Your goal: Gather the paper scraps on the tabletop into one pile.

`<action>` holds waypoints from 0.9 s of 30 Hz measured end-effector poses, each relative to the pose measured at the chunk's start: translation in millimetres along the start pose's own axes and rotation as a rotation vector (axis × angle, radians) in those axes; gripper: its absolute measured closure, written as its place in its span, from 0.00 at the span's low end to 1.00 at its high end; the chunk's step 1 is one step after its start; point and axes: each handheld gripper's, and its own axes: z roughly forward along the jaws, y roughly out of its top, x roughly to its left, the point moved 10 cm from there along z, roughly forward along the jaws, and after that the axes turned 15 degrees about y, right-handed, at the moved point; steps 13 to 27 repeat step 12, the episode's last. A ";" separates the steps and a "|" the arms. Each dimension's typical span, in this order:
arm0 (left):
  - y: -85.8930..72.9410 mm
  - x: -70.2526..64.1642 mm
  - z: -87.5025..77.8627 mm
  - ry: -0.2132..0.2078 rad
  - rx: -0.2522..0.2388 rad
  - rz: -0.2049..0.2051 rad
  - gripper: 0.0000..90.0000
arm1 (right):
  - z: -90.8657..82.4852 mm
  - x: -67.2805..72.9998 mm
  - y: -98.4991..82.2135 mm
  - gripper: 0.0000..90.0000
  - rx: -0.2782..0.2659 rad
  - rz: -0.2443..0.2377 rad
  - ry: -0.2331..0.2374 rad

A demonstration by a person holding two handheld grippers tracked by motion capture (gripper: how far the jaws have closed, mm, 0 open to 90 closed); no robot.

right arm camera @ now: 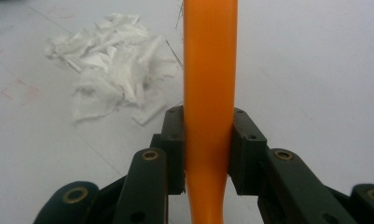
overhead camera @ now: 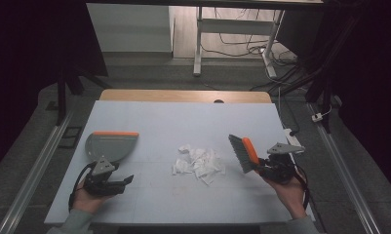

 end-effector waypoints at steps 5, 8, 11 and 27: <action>0.8 0.5 -0.6 0.006 -0.004 -0.002 0.32 | -0.7 -2.4 -5.2 0.78 -0.006 -0.006 -0.008; 0.9 1.0 -0.6 0.007 -0.005 -0.005 0.32 | 1.5 -3.8 -7.4 0.78 -0.018 0.000 -0.004; 1.2 1.0 -0.6 0.005 -0.006 -0.001 0.32 | 3.0 -4.6 -9.1 0.78 -0.025 0.003 -0.002; 1.3 1.3 -0.9 0.007 -0.006 0.000 0.32 | 2.9 -4.6 -9.1 0.78 -0.019 -0.008 -0.010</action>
